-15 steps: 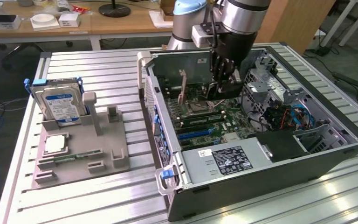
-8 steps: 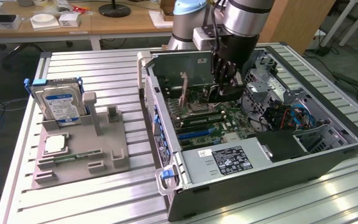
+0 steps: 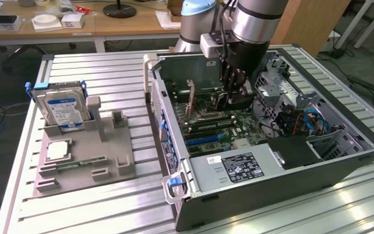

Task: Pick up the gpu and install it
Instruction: 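Insert the gpu into the slot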

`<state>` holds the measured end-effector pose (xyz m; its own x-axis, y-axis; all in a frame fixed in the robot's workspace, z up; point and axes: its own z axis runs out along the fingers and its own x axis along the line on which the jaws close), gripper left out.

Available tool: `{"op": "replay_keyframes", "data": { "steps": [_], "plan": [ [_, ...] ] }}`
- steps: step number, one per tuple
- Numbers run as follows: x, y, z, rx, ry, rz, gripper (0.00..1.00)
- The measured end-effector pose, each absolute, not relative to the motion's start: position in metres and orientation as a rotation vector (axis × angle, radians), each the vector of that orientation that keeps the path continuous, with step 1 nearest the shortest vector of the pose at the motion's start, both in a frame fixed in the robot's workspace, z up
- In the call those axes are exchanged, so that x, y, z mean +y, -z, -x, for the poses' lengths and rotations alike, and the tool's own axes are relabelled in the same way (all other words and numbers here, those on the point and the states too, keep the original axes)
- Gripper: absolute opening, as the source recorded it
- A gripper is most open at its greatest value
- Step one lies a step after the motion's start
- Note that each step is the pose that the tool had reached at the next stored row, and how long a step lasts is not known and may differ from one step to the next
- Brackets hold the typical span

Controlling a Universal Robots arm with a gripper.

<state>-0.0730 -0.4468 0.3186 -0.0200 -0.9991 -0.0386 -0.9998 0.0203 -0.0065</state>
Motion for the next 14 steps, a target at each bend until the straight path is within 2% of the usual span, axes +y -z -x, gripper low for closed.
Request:
{"op": "replay_keyframes", "data": {
  "steps": [14],
  "plan": [
    [-0.454,-0.308,0.09,2.221,-0.035,2.176,0.27]
  ]
}}
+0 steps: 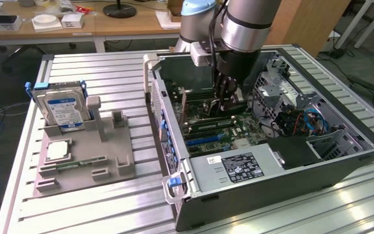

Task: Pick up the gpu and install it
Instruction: 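Insert the gpu into the slot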

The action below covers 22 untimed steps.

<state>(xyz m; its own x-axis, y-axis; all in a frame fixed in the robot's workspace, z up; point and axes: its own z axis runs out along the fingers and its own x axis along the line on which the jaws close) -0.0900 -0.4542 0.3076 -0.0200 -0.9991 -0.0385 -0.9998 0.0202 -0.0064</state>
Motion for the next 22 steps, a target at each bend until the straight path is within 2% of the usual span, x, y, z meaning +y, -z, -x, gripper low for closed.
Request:
{"op": "replay_keyframes", "data": {
  "steps": [22],
  "plan": [
    [-0.461,-0.276,0.097,2.221,-0.035,2.176,0.27]
  ]
}}
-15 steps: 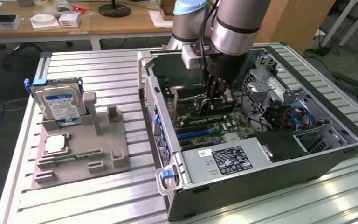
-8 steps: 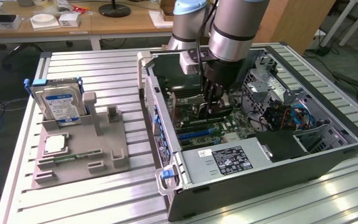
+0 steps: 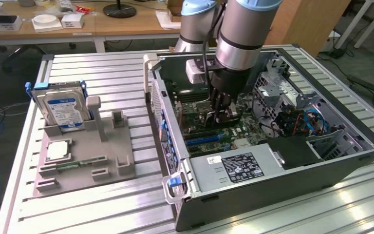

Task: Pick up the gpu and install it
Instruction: 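Insert the gpu into the slot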

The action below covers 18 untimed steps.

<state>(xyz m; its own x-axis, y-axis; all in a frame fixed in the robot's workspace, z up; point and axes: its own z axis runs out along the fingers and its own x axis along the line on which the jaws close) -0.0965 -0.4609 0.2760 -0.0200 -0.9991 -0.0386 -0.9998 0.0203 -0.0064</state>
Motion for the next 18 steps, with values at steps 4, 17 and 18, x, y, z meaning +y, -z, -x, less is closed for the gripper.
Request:
{"op": "replay_keyframes", "data": {
  "steps": [4,17,18],
  "plan": [
    [-0.462,-0.272,0.097,2.221,-0.035,2.176,0.27],
    [-0.463,-0.262,0.101,2.221,-0.035,2.176,0.27],
    [-0.463,-0.261,0.102,2.221,-0.035,2.176,0.27]
  ]
}}
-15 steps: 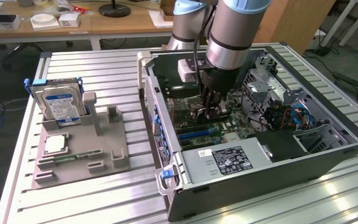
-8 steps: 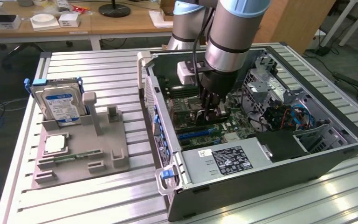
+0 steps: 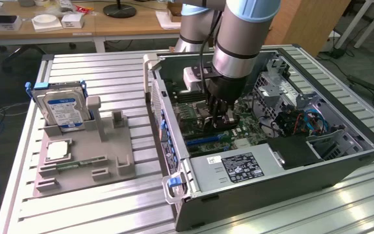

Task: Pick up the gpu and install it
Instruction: 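Insert the gpu into the slot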

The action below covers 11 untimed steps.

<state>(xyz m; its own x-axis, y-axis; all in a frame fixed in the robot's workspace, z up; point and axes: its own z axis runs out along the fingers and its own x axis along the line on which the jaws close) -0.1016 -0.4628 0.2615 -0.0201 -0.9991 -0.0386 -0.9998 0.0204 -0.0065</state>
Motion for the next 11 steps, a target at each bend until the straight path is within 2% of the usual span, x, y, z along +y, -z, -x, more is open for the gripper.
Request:
{"op": "replay_keyframes", "data": {
  "steps": [11],
  "plan": [
    [-0.4628,-0.2539,0.1051,2.221,-0.035,2.176,0.27]
  ]
}}
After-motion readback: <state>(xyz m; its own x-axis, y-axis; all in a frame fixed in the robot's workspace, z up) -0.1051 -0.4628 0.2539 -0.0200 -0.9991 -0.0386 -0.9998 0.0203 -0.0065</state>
